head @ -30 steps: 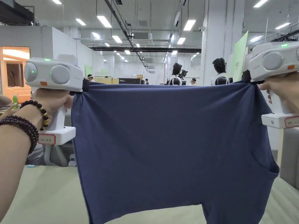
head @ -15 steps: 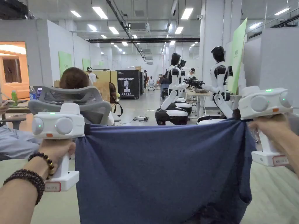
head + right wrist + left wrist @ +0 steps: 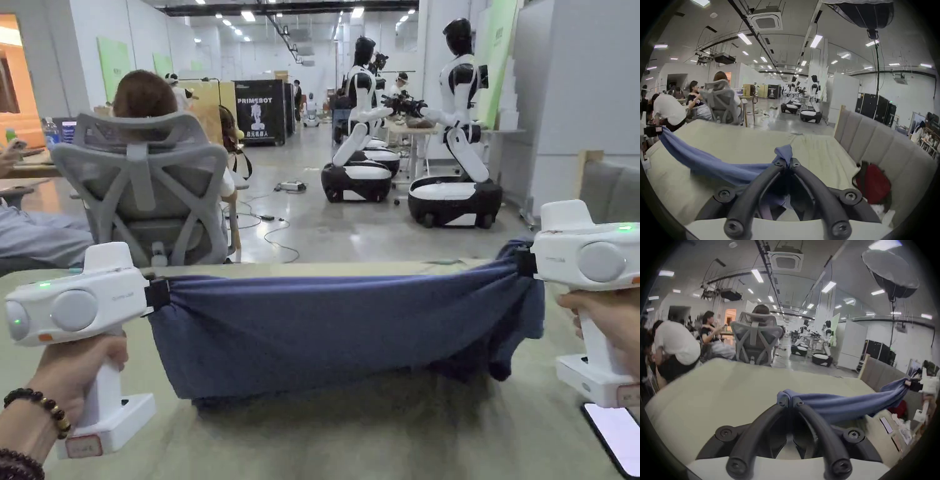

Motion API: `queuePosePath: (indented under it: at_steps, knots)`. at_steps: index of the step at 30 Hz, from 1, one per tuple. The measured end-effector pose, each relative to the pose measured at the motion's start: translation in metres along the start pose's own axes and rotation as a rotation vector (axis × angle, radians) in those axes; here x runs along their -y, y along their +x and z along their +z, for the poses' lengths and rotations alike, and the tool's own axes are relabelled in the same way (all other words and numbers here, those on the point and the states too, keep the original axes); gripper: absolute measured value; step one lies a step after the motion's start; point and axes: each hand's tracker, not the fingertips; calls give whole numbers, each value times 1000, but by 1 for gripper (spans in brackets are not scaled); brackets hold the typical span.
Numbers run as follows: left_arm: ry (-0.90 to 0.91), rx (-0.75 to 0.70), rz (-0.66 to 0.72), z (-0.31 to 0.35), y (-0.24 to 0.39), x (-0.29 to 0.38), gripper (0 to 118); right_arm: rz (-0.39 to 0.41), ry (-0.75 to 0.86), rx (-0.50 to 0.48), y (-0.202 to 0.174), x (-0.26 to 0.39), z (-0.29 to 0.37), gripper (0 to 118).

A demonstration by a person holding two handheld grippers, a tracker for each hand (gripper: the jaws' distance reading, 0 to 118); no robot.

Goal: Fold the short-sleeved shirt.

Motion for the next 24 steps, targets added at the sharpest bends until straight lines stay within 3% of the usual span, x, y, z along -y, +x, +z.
queuePosePath:
  at_steps: [7,13,17,21,23,24]
  knots:
    - [-105,-28,-22,102,-14,143,4,36,-145,-34,-8,156,97,2]
    - [-279,-68,-64,129,-23,227,4,45,-366,-52,-18,259,109,3]
    - [-376,-83,-52,123,-27,249,4,49,-487,-33,-18,296,90,3]
    - [-365,-93,-82,115,-25,259,4,38,-474,-31,-18,293,82,4]
    - [-360,-100,-80,113,-25,257,5,23,-475,-36,-14,292,85,10]
    - [-354,-104,-71,114,-26,257,12,-3,-464,-48,-11,291,87,18]
